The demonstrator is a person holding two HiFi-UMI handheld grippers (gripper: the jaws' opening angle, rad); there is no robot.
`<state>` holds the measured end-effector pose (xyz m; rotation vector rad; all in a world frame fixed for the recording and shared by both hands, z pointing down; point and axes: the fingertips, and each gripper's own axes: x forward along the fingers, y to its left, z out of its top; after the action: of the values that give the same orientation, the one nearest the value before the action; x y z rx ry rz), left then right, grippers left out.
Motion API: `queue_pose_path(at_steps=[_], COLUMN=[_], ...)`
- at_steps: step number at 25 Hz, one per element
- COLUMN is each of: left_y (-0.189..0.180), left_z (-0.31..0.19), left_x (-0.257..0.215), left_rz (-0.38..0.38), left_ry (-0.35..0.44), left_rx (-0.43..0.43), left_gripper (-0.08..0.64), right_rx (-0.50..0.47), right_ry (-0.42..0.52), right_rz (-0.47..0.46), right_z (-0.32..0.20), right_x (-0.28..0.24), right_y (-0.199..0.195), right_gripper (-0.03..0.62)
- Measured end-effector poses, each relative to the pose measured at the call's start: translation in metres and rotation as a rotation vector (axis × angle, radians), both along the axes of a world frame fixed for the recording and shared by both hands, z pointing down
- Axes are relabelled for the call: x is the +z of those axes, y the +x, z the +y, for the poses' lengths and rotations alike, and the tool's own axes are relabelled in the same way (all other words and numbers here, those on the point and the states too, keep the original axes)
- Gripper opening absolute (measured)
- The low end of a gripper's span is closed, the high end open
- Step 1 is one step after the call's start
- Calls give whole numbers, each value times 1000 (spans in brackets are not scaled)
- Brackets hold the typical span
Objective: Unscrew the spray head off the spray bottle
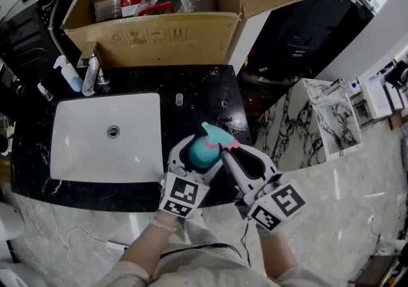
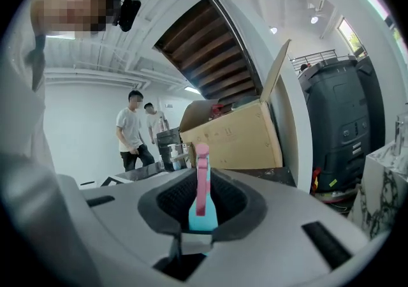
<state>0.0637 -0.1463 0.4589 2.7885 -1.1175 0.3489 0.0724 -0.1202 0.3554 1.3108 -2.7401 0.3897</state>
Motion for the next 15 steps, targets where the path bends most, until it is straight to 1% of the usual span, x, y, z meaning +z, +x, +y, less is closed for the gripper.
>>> queue_pose_path(at_steps=[2, 6, 9, 13, 15], left_y=[0, 0, 0, 0, 0], left_z=[0, 1, 1, 0, 1], left_x=[0, 0, 0, 0, 0], left_rz=[1, 2, 1, 2, 3], left_ry=[-1, -2, -2, -1, -1], left_rx=[0, 1, 1, 2, 2], left_gripper=[368, 368, 368, 368, 368], right_rx=[-12, -47, -90, -137, -140], right_ry=[1, 2, -12, -43, -54], right_rz=[3, 11, 22, 3, -9], right_z=[-1, -3, -3, -6, -9], right_x=[1, 4, 8, 17, 19], right_y=[1, 1, -2, -12, -13], right_gripper=[58, 60, 138, 186, 198])
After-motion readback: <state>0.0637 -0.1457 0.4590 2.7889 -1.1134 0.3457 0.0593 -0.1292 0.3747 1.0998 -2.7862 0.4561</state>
